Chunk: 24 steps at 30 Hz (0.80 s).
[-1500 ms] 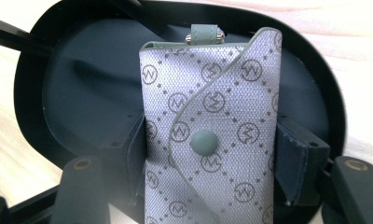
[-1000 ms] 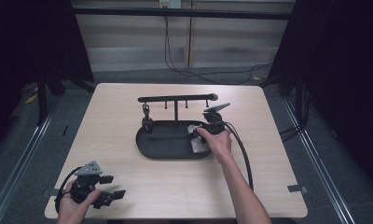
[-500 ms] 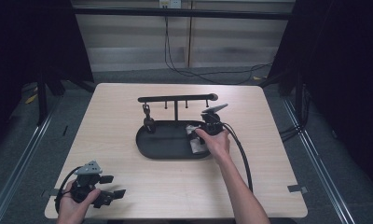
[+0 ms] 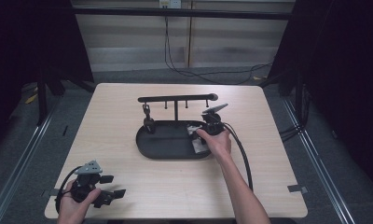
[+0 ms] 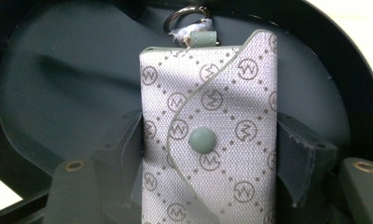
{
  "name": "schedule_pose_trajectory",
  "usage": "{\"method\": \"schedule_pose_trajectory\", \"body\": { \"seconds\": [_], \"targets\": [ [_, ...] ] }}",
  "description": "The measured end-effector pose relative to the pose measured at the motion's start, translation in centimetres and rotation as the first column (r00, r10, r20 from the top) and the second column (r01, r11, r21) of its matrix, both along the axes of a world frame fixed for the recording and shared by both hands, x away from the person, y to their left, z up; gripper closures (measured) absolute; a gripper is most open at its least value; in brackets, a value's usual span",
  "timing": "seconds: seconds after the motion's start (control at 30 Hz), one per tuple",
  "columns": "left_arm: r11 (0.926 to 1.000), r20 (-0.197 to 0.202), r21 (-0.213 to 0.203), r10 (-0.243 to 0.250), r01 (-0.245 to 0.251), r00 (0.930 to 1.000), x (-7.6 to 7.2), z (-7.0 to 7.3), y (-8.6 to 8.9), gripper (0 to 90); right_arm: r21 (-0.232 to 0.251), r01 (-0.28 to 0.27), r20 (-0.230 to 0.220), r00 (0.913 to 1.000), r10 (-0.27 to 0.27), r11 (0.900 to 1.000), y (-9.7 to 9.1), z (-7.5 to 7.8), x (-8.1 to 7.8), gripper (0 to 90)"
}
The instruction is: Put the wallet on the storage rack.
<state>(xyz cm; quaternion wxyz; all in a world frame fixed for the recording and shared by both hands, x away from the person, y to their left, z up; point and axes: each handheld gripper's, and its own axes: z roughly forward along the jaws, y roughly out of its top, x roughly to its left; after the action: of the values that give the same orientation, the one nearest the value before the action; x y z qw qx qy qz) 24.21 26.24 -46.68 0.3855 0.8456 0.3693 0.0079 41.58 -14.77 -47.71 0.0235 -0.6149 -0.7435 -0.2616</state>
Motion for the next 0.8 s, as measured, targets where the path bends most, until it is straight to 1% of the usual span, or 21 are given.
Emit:
{"method": "schedule_pose_trajectory", "body": {
  "seconds": [0.07, 0.13, 0.2, 0.3, 0.37, 0.43, 0.5, 0.57, 0.6, 0.67, 0.7, 0.73, 0.8],
  "targets": [
    [1.0000, -0.001, -0.005, -0.002, 0.002, 1.0000, -0.1, 0.0, -0.1, 20.9, 0.008, 0.004, 0.005, 1.0000, -0.004, 1.0000, 0.0, 0.0, -0.1, 29.2],
    [1.0000, 0.002, -0.004, -0.003, 0.003, 1.0000, -0.1, 0.1, 0.0, 21.0, 0.008, 0.011, 0.031, 0.9995, -0.011, 0.9999, -0.1, 0.3, -0.3, 28.2],
    [1.0000, 0.004, -0.002, -0.002, 0.002, 1.0000, -0.1, 0.1, 0.1, 21.4, 0.009, 0.011, 0.035, 0.9993, -0.012, 0.9999, -0.2, 0.4, -0.3, 27.3],
    [0.9998, 0.005, -0.015, 0.010, -0.010, 0.9999, 0.0, 0.2, 0.4, 21.7, 0.018, 0.010, 0.055, 0.9984, -0.011, 0.9998, -0.2, 0.9, -0.6, 25.8],
    [0.9998, 0.007, -0.014, 0.013, -0.013, 0.9999, 0.0, 0.2, 0.5, 21.7, 0.021, 0.012, 0.073, 0.9972, -0.013, 0.9997, -0.4, 1.3, -0.8, 24.7],
    [0.9999, 0.005, -0.013, 0.008, -0.008, 1.0000, 0.0, 0.2, 0.4, 21.7, 0.035, 0.010, 0.089, 0.9959, -0.013, 0.9994, -0.7, 1.7, -1.0, 22.8],
    [0.9997, 0.008, -0.022, 0.013, -0.012, 0.9999, -0.1, 0.2, 0.4, 22.0, 0.036, -0.004, 0.121, 0.9927, 0.000, 0.9993, -1.0, 2.1, -1.2, 20.4],
    [0.9996, 0.012, -0.022, 0.019, -0.019, 0.9997, -0.1, 0.2, 0.4, 22.4, 0.058, -0.004, 0.160, 0.9871, -0.005, 0.9983, -1.3, 2.5, -1.7, 19.8],
    [0.9994, 0.011, -0.026, 0.021, -0.021, 0.9997, -0.1, 0.2, 0.4, 22.4, 0.059, -0.009, 0.172, 0.9852, -0.001, 0.9982, -1.5, 2.7, -1.8, 17.6],
    [0.9992, 0.011, -0.028, 0.029, -0.029, 0.9995, -0.1, 0.2, 0.4, 22.6, 0.064, -0.011, 0.179, 0.9839, -0.001, 0.9979, -2.0, 2.9, -2.1, 15.8],
    [0.9990, 0.010, -0.031, 0.033, -0.032, 0.9994, -0.1, 0.3, 0.4, 22.6, 0.061, -0.012, 0.198, 0.9802, -0.001, 0.9980, -2.3, 2.9, -2.3, 15.7],
    [0.9988, 0.013, -0.032, 0.037, -0.036, 0.9992, -0.1, 0.3, 0.4, 22.8, 0.054, -0.010, 0.204, 0.9789, -0.001, 0.9985, -2.5, 3.0, -2.4, 15.6],
    [0.9988, 0.018, -0.030, 0.039, -0.038, 0.9991, -0.1, 0.3, 0.5, 22.8, 0.050, -0.011, 0.202, 0.9795, 0.000, 0.9987, -3.0, 3.2, -2.7, 14.3]
  ]
}}
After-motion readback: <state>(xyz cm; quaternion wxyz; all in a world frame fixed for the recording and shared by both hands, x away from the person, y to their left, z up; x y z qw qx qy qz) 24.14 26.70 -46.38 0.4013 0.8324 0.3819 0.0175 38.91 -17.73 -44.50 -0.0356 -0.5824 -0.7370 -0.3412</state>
